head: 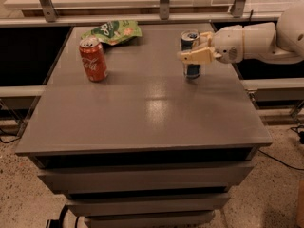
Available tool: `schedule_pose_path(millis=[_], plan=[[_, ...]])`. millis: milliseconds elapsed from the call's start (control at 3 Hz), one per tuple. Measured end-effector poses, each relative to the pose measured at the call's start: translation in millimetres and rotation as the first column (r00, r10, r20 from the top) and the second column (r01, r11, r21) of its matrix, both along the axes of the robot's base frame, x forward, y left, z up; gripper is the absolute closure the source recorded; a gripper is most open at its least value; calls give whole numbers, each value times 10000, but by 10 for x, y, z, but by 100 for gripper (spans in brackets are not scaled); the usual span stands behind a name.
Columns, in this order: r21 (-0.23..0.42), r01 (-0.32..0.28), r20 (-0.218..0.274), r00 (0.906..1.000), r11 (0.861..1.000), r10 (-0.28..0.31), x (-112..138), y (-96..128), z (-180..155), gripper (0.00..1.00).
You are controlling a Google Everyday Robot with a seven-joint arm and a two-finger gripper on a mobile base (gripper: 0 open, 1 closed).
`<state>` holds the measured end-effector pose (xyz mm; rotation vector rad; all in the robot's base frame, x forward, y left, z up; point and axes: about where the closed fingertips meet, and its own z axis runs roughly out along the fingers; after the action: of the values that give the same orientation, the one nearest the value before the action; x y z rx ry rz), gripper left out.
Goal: Knock redbull can over
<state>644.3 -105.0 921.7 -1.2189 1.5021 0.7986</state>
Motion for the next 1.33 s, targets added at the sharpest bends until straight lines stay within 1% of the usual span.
schedule_pose_path(millis=[333, 667, 1000, 1333], plan=[[-1819, 416, 964, 9950, 9824, -243, -213, -10, 160, 100], [-4115, 1227, 1868, 9812, 9031, -482, -465, 143, 173, 100], [-5846, 1867, 2674, 9631, 7896, -297, -779, 458, 206, 100], [-7473, 1839, 2883, 9555, 6385, 622, -1270, 722, 199, 100]])
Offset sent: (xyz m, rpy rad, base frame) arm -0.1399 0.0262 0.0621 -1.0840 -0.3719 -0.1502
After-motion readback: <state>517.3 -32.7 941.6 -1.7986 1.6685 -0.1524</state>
